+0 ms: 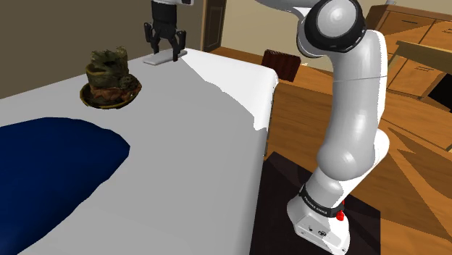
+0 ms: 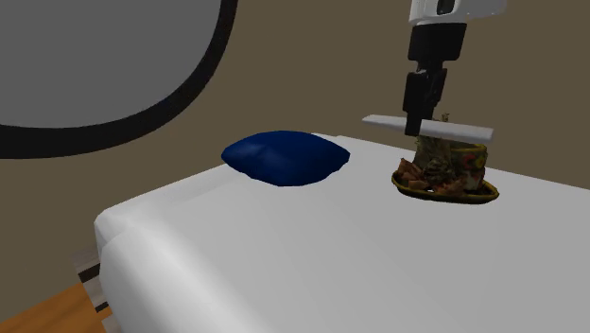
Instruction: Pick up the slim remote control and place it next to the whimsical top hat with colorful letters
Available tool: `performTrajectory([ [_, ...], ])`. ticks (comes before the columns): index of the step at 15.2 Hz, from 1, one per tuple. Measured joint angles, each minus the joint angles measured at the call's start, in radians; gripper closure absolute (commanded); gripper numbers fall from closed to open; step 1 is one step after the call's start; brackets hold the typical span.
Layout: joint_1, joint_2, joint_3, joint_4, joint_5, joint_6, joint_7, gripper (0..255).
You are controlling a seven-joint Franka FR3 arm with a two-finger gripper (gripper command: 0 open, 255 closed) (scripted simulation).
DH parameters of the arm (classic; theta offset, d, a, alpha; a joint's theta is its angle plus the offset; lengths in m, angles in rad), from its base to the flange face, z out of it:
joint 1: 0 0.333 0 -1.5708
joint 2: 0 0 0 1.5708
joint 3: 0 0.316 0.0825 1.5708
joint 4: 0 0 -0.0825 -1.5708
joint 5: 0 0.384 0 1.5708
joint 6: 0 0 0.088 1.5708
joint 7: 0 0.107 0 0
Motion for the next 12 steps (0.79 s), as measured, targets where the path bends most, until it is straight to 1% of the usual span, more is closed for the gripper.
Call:
performTrajectory([
  [6,-0.041,-0.032,0.005,-0.132,0.018,0.1,0.003,255],
  [12,-0.059,-0.034,0.003,-0.218,0.018,0.182,0.008,255],
])
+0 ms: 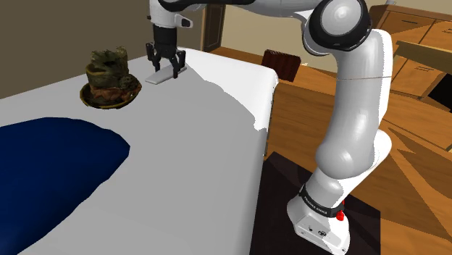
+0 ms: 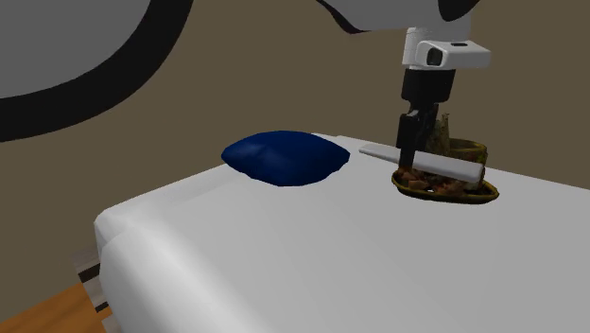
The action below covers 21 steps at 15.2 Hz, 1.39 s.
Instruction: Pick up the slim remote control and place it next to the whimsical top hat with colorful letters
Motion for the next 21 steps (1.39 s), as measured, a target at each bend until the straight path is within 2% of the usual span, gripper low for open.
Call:
performTrajectory([
  [11,-0.024,0.005,-0.008,-0.146,-0.01,0.145,0.014,255],
  [21,-0.02,0.044,-0.026,-0.227,-0.043,0.255,0.037,255],
])
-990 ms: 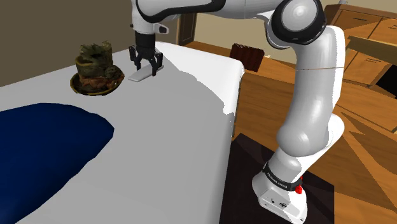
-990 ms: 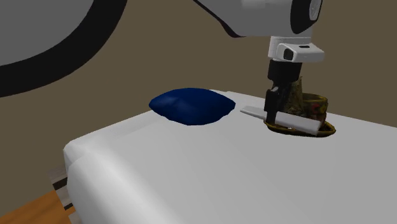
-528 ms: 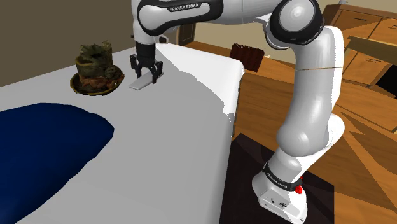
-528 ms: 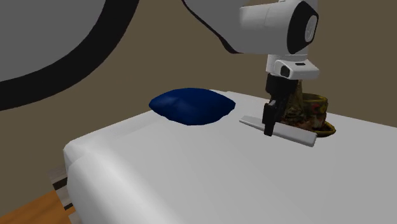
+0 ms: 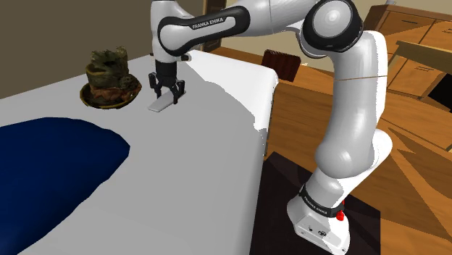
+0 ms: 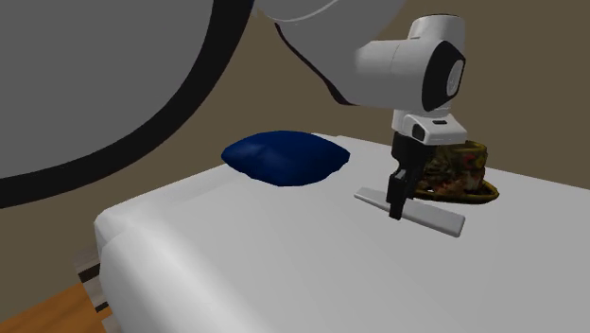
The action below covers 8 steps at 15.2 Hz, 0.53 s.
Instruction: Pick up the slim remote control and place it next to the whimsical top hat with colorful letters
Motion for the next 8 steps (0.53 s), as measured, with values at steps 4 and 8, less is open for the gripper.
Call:
performTrajectory([
  [4,0.001,0.016,-0.009,-0.037,-0.015,0.049,0.01,255],
  [8,0.005,0.037,-0.02,-0.058,-0.032,0.087,0.019,255],
])
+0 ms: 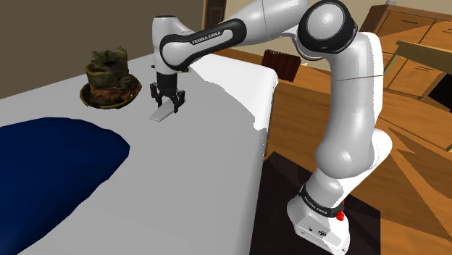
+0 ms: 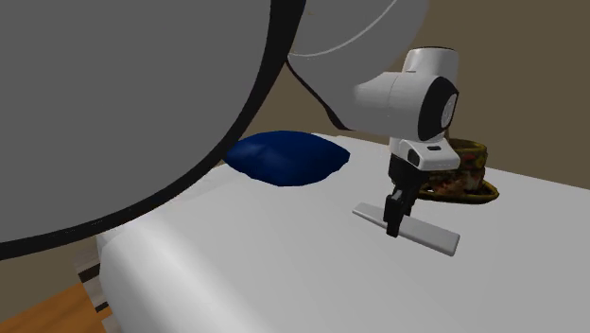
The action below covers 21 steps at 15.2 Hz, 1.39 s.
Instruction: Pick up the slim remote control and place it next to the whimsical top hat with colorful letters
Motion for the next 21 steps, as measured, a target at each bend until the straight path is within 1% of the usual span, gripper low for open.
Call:
performTrajectory([
  [3,0.006,0.017,-0.008,-0.016,-0.014,0.03,0.011,255],
  [9,0.008,0.022,-0.011,-0.02,-0.018,0.038,0.013,255],
  [10,0.007,0.022,-0.011,-0.02,-0.018,0.038,0.013,0],
  [16,0.008,0.022,-0.011,-0.02,-0.018,0.038,0.013,0],
  [21,-0.01,-0.033,0.015,0.017,0.024,-0.042,-0.012,0],
])
